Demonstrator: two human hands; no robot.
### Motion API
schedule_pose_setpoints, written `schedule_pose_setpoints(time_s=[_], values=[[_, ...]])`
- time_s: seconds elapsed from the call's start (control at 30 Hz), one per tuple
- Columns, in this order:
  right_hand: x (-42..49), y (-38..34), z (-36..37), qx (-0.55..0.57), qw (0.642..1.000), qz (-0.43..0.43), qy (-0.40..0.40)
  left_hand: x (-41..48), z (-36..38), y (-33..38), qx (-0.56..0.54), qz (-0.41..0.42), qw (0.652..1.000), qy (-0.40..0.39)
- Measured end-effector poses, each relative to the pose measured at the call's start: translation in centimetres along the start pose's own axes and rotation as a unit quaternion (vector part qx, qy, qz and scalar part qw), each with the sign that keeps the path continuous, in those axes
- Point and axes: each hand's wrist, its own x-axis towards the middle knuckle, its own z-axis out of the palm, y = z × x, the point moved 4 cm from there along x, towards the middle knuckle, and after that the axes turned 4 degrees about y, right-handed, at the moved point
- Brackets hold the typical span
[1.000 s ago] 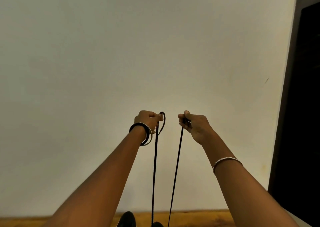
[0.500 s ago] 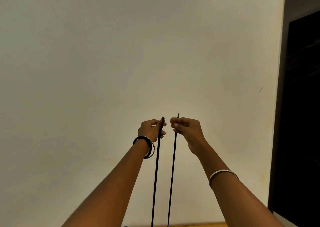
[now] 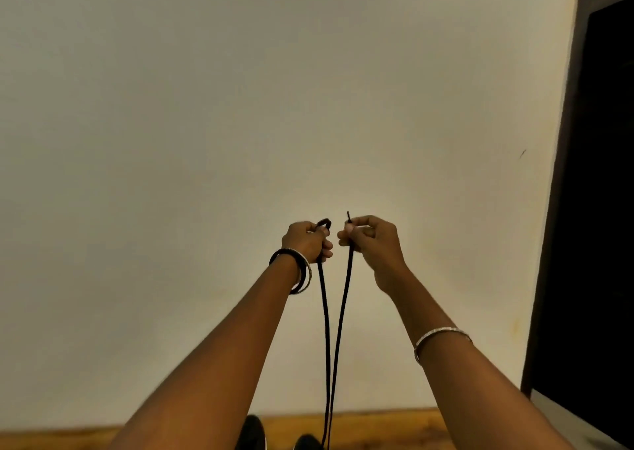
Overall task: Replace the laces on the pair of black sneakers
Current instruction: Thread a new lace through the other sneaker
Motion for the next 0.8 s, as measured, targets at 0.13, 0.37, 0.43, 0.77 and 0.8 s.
schedule_pose_setpoints(time_s=[0.13, 0.37, 0.43, 0.77, 0.8], values=[[-1.7, 4.3, -1.2, -0.039, 0.997, 0.056, 0.034, 0.0, -1.2, -4.7, 0.105, -0.018, 0.994, 0.028], [-8.2, 15.6, -2.6, -0.213, 0.972, 0.097, -0.030, -4.1, -4.2, -15.0, 0.256, -0.059, 0.964, 0.043], [-10.1, 19.7, -2.6, -0.271, 0.951, 0.130, -0.076, -5.1, -4.7, -18.3, 0.305, -0.079, 0.948, 0.031], [-19.7, 36.0, -1.7, -0.444, 0.816, 0.323, -0.181, -10.9, -1.6, -33.8, 0.383, -0.187, 0.901, -0.081], [-20.4, 36.9, -1.5, -0.448, 0.812, 0.330, -0.177, -11.5, -0.9, -35.3, 0.379, -0.200, 0.897, -0.105]])
